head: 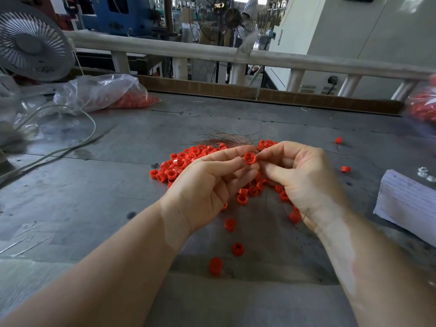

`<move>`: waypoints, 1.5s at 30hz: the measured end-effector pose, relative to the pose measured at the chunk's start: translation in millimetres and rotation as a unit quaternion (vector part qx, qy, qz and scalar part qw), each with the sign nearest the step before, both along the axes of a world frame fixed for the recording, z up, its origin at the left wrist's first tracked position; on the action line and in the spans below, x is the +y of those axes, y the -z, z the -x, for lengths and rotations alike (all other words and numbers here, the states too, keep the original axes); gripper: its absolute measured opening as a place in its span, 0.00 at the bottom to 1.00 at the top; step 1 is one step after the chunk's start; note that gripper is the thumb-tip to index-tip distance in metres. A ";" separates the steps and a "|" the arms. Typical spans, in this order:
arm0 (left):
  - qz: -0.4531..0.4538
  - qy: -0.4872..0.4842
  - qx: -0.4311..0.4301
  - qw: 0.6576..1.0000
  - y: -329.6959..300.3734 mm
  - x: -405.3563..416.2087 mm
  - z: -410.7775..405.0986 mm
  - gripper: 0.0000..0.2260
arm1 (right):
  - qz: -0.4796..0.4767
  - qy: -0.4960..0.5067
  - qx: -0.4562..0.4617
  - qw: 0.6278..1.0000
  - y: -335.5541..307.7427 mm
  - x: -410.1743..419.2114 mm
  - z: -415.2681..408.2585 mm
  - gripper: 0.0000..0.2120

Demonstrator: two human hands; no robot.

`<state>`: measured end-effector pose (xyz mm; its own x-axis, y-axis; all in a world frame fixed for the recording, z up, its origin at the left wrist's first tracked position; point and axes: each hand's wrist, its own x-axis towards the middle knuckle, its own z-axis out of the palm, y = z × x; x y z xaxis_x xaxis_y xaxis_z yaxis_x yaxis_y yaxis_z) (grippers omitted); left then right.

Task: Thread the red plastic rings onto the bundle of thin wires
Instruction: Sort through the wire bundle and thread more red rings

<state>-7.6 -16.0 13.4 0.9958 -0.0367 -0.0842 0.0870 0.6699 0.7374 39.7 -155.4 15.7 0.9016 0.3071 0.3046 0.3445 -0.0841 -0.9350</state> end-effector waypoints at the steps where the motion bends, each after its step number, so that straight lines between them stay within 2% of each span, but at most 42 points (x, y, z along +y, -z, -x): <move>1: 0.001 -0.002 -0.001 1.000 0.1 -0.1 0.1 0.11 | 0.000 0.000 -0.002 1.000 -0.1 -0.1 -0.1 0.08; 10: 0.007 -0.009 0.000 1.000 2.0 -1.4 -0.4 0.10 | -0.007 -0.018 -0.001 1.000 0.0 -0.8 -1.8 0.10; 14: 0.013 -0.014 -0.017 1.000 1.5 -3.7 -0.5 0.10 | -0.049 -0.042 0.064 0.996 0.7 -1.6 -1.6 0.05; 16: 0.019 -0.014 -0.027 0.999 1.3 -4.4 0.1 0.10 | -0.076 -0.058 0.110 0.989 0.9 -1.2 -0.9 0.11; 21: 0.019 -0.018 -0.043 0.999 1.5 -4.9 0.9 0.09 | -0.107 -0.071 0.174 0.976 0.0 0.0 0.3 0.20; 25: 0.017 -0.023 -0.051 0.998 2.6 -4.5 0.3 0.09 | -0.105 -0.072 0.161 0.979 1.3 0.8 1.3 0.17; 30: 0.004 -0.038 -0.053 0.998 3.9 -4.7 -0.3 0.07 | -0.056 -0.054 0.100 0.992 2.8 0.6 0.7 0.16; 35: -0.034 -0.057 -0.046 0.997 4.7 -5.7 -1.0 0.08 | 0.001 -0.041 0.057 0.998 5.6 -3.1 -3.6 0.04; 37: -0.045 -0.062 -0.043 0.996 4.9 -5.6 -1.1 0.09 | 0.018 -0.023 0.043 0.999 5.0 -4.9 -5.0 0.08; 39: -0.050 -0.070 -0.037 0.996 5.7 -5.4 -1.6 0.09 | 0.072 0.033 -0.010 0.997 4.5 -7.6 -7.9 0.11; 42: -0.050 -0.082 -0.021 0.995 7.5 -5.1 -3.0 0.09 | 0.221 0.140 -0.122 0.958 5.6 -13.3 -12.1 0.14; 45: -0.030 -0.086 -0.005 0.996 8.9 -4.4 -4.0 0.09 | 0.313 0.163 -0.152 0.923 5.5 -17.0 -11.4 0.11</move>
<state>-3.6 -20.3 4.5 0.9877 0.1391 -0.0715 -0.0325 0.6297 0.7761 51.1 -172.5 10.1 0.8792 0.2362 0.4137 0.4439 -0.7214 -0.5316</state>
